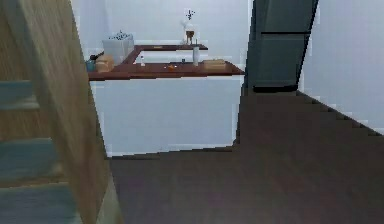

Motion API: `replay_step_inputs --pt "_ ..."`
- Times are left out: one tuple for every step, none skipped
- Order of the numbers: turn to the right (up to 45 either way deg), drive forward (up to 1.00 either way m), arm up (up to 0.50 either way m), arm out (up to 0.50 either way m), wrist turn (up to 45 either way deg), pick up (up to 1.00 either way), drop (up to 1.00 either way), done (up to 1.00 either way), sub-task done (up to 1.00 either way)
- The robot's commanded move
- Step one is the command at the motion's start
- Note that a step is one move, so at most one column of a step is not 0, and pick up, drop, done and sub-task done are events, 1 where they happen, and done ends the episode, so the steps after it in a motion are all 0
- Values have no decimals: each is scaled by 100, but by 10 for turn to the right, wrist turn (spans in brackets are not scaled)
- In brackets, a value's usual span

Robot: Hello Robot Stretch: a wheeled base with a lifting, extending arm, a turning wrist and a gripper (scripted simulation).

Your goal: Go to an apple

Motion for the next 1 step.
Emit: replay_step_inputs --pt "0 35 0 0 0 0 0 0 0"
